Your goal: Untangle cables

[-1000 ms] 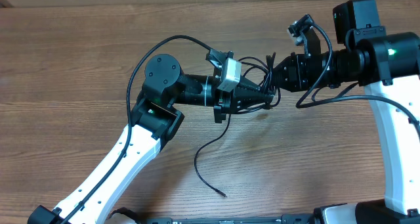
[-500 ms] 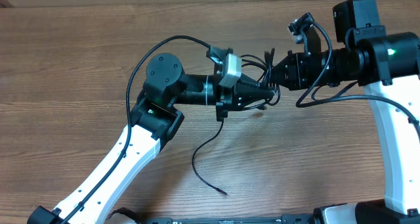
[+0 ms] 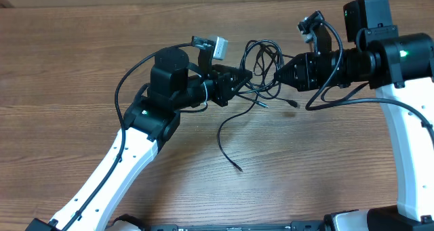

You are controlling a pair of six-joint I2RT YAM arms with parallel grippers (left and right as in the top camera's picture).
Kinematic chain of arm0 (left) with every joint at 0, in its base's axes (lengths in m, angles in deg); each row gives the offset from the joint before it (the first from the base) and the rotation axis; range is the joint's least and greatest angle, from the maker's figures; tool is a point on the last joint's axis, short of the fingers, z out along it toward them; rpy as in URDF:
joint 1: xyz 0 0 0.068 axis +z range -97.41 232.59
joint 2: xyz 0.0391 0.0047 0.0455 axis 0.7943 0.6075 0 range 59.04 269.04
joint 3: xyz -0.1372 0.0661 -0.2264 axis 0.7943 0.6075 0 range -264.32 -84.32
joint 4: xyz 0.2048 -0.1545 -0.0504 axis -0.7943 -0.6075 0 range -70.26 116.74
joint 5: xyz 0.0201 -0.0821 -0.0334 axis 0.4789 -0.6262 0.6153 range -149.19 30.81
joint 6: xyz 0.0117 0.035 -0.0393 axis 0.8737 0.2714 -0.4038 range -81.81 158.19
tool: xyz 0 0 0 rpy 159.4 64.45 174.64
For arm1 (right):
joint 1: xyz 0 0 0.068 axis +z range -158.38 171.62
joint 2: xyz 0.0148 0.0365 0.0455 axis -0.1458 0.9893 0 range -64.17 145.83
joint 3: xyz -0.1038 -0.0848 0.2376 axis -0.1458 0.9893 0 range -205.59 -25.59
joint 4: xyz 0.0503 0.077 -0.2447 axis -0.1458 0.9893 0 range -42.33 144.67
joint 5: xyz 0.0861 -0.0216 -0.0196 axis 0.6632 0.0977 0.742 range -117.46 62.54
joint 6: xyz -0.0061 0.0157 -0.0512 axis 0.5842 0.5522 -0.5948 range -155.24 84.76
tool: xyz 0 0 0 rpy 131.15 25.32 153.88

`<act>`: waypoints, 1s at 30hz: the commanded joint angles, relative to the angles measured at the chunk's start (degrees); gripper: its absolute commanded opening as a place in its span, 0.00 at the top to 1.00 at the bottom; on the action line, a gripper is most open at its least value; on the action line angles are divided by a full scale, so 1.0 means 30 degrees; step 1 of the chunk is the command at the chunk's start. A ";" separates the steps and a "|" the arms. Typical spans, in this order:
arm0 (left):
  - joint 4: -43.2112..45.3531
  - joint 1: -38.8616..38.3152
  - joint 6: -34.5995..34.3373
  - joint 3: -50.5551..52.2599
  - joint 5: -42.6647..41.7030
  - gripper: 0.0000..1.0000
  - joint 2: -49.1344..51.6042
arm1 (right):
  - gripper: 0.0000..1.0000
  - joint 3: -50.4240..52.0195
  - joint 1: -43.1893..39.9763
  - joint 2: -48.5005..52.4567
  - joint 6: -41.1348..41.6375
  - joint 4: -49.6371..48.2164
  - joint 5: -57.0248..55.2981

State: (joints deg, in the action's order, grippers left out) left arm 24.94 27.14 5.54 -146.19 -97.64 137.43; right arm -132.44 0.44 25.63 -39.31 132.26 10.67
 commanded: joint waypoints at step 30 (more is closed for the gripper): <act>0.2266 0.0255 1.1613 -0.0058 -0.8641 0.96 0.0022 | 0.87 -0.0495 -0.1086 -0.0379 0.2732 0.0401 -0.4408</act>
State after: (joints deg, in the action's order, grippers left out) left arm 32.76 27.62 29.13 -146.08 -116.81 137.80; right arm -132.44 -2.71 25.61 -28.73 133.36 -2.80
